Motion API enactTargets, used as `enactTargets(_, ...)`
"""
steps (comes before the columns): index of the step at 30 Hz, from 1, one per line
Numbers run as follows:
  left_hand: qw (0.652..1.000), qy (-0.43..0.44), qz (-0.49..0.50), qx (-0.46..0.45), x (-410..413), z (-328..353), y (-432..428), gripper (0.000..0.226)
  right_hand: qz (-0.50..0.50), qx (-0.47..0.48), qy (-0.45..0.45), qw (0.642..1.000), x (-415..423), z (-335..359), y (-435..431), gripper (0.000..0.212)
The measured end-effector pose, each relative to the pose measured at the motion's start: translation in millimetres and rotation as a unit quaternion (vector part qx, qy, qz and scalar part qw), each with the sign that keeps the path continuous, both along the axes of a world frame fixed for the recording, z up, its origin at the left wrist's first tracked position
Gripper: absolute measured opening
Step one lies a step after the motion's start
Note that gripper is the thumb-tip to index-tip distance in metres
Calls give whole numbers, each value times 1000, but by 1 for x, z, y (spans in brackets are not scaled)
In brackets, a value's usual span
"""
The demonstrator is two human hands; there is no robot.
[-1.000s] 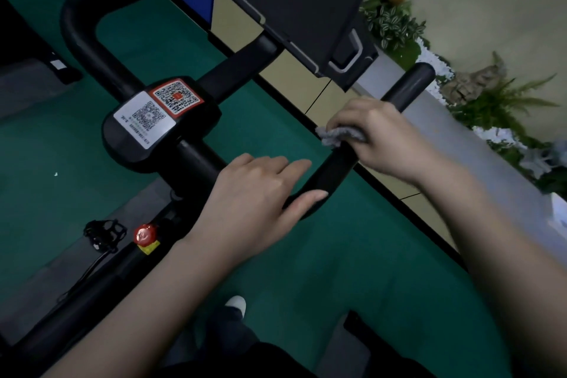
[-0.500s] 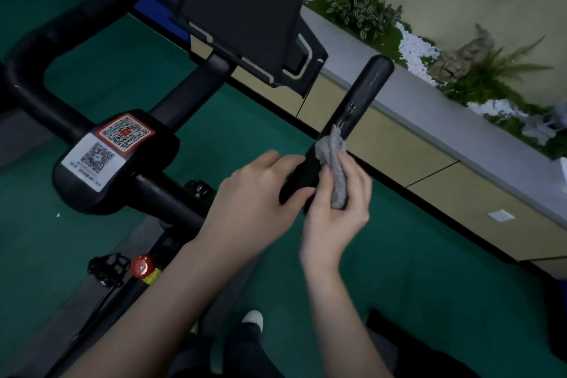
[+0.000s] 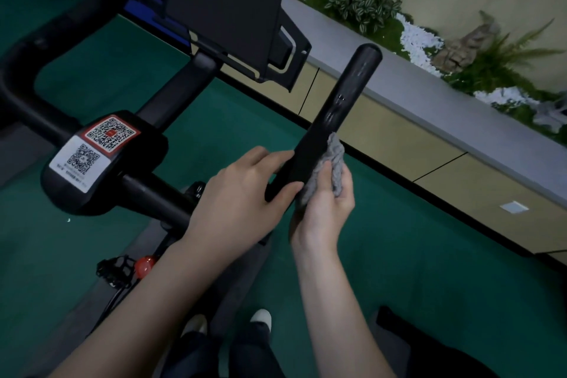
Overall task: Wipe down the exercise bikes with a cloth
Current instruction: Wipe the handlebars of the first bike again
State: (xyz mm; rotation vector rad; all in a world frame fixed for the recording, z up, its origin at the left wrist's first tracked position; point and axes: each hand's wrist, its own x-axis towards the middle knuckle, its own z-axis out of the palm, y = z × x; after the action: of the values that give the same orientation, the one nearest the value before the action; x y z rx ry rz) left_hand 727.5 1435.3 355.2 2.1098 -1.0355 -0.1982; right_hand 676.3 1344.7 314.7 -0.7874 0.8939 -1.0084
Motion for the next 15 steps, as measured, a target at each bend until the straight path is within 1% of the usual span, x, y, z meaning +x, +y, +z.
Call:
enactTargets(3, 1000, 1, -2, 4, 0, 1, 0, 43, 16, 48, -22, 998, 6, 3, -17, 27)
enactTargets(5, 1000, 1, -1, 9, 0, 1, 0, 45, 33, 69, -33, 997, 7, 4, -21, 26)
enactTargets(11, 1000, 7, 22, 10, 1, 1, -3, 48, 82, 88, -42, 992, -4, -2, -14, 14)
enactTargets(13, 999, 21, 47, 0, 1, 3, -9, 54, 71, 74, -49, 994, 1, 3, -25, 16)
enactTargets(15, 998, 32, 59, 0, 1, 4, -18, 60, 45, 21, -46, 998, 5, 10, -38, 20)
